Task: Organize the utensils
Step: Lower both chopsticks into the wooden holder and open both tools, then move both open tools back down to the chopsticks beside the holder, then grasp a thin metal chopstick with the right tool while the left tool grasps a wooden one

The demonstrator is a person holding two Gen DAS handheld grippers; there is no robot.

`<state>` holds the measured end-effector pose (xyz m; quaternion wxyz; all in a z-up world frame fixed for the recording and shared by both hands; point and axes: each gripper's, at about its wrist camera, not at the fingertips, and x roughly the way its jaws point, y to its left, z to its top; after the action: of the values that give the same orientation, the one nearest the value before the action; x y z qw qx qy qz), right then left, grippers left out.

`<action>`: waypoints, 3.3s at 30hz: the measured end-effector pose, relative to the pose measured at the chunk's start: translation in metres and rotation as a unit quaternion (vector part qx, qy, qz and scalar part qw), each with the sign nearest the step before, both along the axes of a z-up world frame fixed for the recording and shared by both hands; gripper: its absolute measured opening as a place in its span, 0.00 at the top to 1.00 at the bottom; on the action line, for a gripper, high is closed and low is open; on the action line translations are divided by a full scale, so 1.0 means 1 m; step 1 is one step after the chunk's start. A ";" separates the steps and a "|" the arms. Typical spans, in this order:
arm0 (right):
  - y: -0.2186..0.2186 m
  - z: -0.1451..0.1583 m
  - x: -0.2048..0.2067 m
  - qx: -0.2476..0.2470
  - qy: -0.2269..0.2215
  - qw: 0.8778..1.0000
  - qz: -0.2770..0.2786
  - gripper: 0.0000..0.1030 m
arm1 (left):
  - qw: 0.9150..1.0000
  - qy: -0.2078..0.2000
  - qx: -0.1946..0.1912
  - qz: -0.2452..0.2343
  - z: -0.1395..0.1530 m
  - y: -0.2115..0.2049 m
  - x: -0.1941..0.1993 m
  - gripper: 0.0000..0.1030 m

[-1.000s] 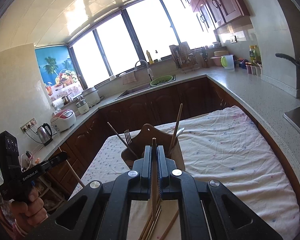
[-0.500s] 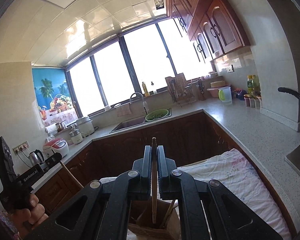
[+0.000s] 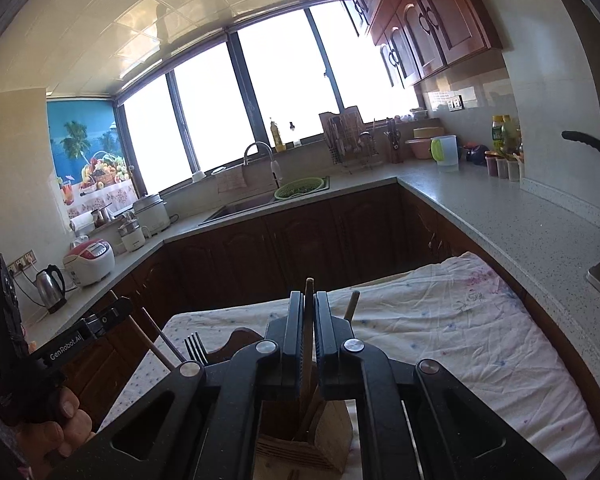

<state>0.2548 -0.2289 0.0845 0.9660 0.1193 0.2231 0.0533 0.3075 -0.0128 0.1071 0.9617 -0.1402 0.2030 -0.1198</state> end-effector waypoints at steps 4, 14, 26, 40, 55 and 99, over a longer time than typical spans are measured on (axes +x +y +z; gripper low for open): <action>-0.004 -0.013 0.004 0.006 0.020 1.000 -0.001 0.95 | 1.000 0.000 0.013 -0.002 -0.004 -0.006 -0.001 0.94; -0.007 -0.013 0.007 0.014 0.024 1.000 0.000 0.95 | 1.000 0.008 0.015 -0.006 -0.001 -0.006 0.001 0.94; -0.020 0.003 -0.019 0.061 -0.009 0.998 0.001 0.17 | 1.000 0.012 -0.007 0.014 0.010 0.012 -0.026 0.23; -0.036 -0.004 -0.086 0.078 -0.013 0.997 -0.024 0.00 | 0.998 0.049 0.016 0.027 -0.021 0.032 -0.091 0.17; -0.045 -0.057 -0.134 0.068 0.066 0.995 -0.038 0.00 | 0.993 0.119 0.024 0.014 -0.075 0.032 -0.127 0.17; -0.036 -0.151 -0.115 0.004 0.242 0.970 -0.017 0.59 | 0.942 0.251 0.184 -0.122 -0.156 -0.111 -0.024 0.58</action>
<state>0.1403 -0.2647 -0.0663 0.8835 0.1365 0.4480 0.0074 0.2836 -0.1235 -0.0485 0.8665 0.0395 0.4720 -0.1578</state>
